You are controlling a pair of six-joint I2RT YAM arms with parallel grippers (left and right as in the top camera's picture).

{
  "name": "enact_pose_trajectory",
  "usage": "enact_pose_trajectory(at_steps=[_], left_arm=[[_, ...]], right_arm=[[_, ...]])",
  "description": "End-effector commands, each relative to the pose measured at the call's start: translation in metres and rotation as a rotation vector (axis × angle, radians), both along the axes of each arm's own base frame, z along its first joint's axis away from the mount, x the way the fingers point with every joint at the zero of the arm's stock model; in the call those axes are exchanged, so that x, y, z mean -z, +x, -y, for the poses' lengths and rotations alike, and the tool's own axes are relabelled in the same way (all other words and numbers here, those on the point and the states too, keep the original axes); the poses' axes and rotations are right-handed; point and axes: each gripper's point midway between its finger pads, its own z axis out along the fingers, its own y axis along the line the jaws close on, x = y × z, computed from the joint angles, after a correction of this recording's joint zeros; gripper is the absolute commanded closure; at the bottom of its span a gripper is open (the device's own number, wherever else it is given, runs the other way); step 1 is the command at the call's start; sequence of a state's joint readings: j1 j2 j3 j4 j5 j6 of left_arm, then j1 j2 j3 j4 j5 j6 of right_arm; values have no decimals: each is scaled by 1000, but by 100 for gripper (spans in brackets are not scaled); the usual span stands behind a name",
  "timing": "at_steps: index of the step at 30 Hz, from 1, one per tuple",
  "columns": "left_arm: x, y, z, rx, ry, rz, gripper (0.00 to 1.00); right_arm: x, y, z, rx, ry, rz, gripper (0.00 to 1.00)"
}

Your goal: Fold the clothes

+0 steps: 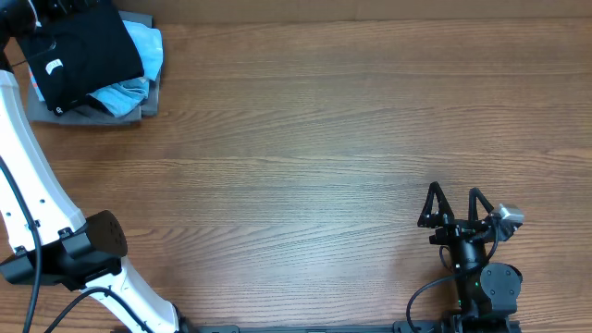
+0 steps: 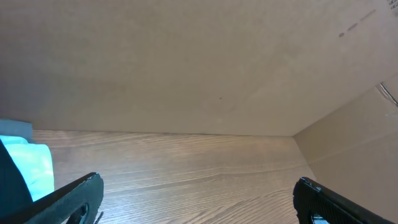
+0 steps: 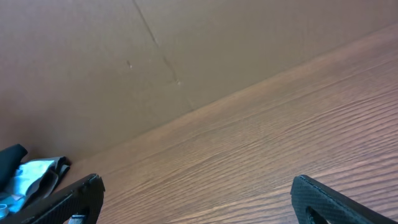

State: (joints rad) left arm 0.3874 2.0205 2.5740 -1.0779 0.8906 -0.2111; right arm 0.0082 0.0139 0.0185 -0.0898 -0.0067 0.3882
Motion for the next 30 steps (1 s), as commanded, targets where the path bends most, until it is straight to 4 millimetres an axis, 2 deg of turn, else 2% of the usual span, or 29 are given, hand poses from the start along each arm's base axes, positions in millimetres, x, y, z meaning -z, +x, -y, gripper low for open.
enact_pose_trajectory(at_steps=[1,6,10,13,16,20,25,30], left_arm=[[1,2,4,15,-12,-3,0],[-2,0,12,-65,66,-10,0],[-2,-12,41,-129,161,-34,0],[9,-24,57,-206,323,-57,0],[22,-49,66,-277,430,-97,0],[44,-89,78,-277,491,-144,0],[76,-142,71,-293,501,-184,0],[102,-177,53,-366,478,-102,0]], right_arm=[[2,0,1,8,0,2,0],[2,0,1,8,0,2,0],[2,0,1,8,0,2,0],[2,0,1,8,0,2,0],[2,0,1,8,0,2,0],[2,0,1,8,0,2,0],[2,0,1,8,0,2,0],[2,0,1,8,0,2,0]])
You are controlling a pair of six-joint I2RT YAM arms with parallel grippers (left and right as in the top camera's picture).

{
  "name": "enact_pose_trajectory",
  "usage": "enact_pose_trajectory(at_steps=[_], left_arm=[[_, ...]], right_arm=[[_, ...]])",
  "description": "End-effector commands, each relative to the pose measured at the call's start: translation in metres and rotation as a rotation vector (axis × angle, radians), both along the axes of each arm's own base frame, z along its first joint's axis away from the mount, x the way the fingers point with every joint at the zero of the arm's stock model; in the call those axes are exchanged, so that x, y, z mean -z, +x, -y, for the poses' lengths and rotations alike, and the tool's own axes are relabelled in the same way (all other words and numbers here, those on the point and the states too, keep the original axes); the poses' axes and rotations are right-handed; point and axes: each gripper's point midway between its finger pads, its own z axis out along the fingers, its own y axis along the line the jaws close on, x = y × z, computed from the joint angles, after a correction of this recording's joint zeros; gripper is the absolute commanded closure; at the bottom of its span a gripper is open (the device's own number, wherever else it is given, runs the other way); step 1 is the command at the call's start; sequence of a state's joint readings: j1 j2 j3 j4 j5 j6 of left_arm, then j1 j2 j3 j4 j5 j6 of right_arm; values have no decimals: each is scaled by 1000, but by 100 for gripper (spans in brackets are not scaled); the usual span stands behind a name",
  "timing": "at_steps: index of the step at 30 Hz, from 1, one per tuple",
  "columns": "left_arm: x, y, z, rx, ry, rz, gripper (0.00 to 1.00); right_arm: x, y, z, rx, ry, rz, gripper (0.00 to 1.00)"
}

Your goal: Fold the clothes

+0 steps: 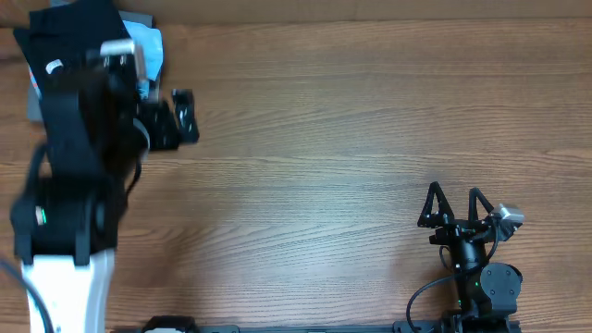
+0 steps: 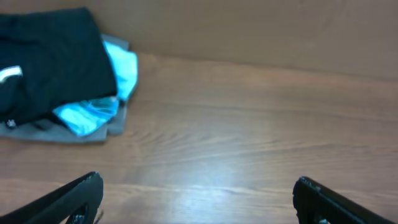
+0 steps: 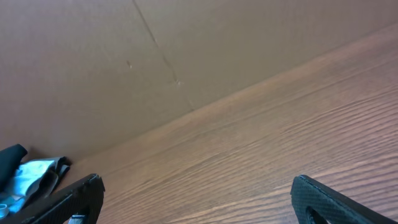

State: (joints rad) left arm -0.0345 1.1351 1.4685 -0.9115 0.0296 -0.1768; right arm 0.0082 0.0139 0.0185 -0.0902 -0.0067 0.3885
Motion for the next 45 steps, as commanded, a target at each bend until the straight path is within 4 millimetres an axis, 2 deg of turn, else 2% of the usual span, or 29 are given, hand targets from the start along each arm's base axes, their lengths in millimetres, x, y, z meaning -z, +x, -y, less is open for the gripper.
enact_pose_trajectory(at_steps=[1,5,11,15,21,28,38,42,45], left_arm=[[23,-23,-20,-66,28,38,0],[48,-48,-32,-110,26,121,0],[85,-74,-32,-116,28,254,0],[114,-82,-22,-65,8,347,0],[152,-79,-7,16,-29,373,0],[158,-73,-16,-29,-4,469,0],[182,-79,-16,-30,1,572,0],[175,-79,-18,-40,6,602,0],[162,-80,-19,-46,11,657,0]], right_arm=[[2,0,1,8,0,2,0],[2,0,1,8,0,2,0],[2,0,1,8,0,2,0],[2,0,1,8,0,2,0],[2,0,1,8,0,2,0],[2,0,1,8,0,2,0],[2,0,1,8,0,2,0],[2,0,1,8,0,2,0],[2,0,1,8,0,2,0]])
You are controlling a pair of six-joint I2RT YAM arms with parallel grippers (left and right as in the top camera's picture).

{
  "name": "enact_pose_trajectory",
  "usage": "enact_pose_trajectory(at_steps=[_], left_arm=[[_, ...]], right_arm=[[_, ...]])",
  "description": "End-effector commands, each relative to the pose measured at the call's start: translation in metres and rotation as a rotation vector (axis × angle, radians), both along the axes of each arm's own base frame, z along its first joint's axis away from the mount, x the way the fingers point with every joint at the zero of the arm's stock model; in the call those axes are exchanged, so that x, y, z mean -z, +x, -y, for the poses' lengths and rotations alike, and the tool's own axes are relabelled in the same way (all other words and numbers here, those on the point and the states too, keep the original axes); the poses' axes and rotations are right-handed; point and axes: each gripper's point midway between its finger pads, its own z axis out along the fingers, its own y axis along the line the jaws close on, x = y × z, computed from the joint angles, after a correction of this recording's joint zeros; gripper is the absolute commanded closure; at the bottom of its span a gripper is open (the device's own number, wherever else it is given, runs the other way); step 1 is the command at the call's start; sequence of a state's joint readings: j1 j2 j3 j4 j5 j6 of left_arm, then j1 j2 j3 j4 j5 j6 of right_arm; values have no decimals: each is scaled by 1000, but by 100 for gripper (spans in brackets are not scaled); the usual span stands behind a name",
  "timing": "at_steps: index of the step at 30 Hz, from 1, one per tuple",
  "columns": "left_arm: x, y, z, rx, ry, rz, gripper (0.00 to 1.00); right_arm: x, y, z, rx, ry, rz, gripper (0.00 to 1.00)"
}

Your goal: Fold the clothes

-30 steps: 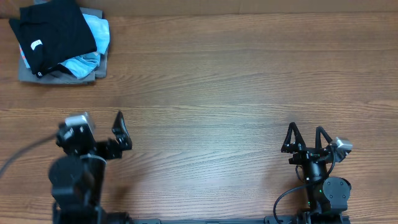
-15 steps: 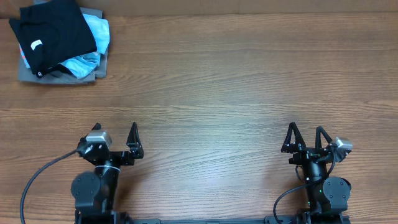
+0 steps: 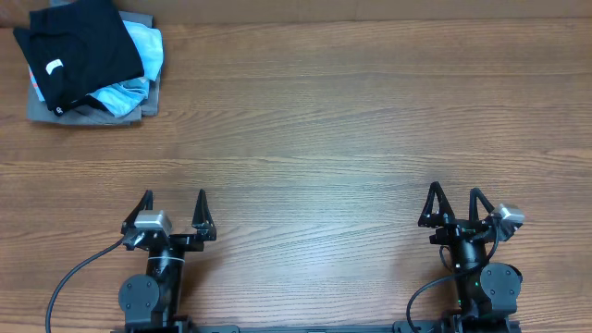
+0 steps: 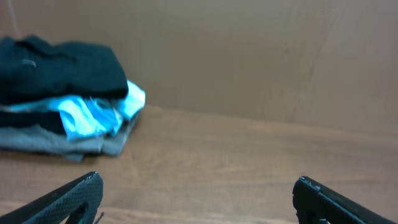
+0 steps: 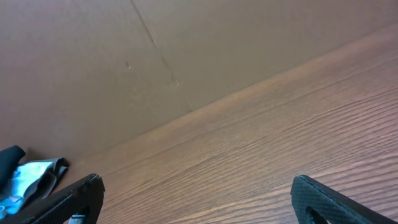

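Observation:
A stack of folded clothes [image 3: 88, 65] lies at the table's far left corner: a black garment [image 3: 81, 51] on top, a light blue one [image 3: 139, 55] under it, a grey one at the bottom. The left wrist view shows the stack [image 4: 62, 106] far off at the left. My left gripper [image 3: 172, 211] rests near the front edge at the left, open and empty. At the front right, my right gripper [image 3: 456, 205] is open and empty too. In the right wrist view a corner of the stack [image 5: 25, 174] shows at the far left.
A brown cardboard wall [image 4: 249, 56] stands along the table's far edge. The wooden table [image 3: 351, 120] stretches between the stack and both grippers.
My left arm has moved from beside the clothes stack at the far left back to the front edge, where its gripper now rests open. The stack and my right gripper are unchanged.
At first my left arm reached to the far left corner over the stack, gripper open. Then it was beside the stack, the black garment lying on top. Now it rests at the front left, open. My right gripper stayed parked and open throughout.

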State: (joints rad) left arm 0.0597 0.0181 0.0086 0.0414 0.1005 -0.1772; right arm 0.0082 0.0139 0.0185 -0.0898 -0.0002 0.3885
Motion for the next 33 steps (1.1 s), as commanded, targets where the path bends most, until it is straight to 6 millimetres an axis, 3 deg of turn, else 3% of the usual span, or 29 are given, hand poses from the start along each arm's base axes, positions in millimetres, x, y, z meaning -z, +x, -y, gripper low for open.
enact_pose_trajectory(at_steps=[1,5,7,14,18,33], left_arm=[[-17,-2,-5,-29,16,75,0],[-43,-6,-6,-39,37,184,0],[-44,-6,-8,-52,50,187,0],[10,0,-12,-69,40,-34,0],[27,-1,-14,-76,38,-106,0],[27,-1,-14,-76,37,-107,0]], right_arm=[[2,0,0,1,0,2,0],[2,0,0,1,0,2,0],[2,0,0,1,0,2,0],[2,0,0,1,0,2,0],[2,0,0,1,0,2,0],[2,0,0,1,0,2,0]])
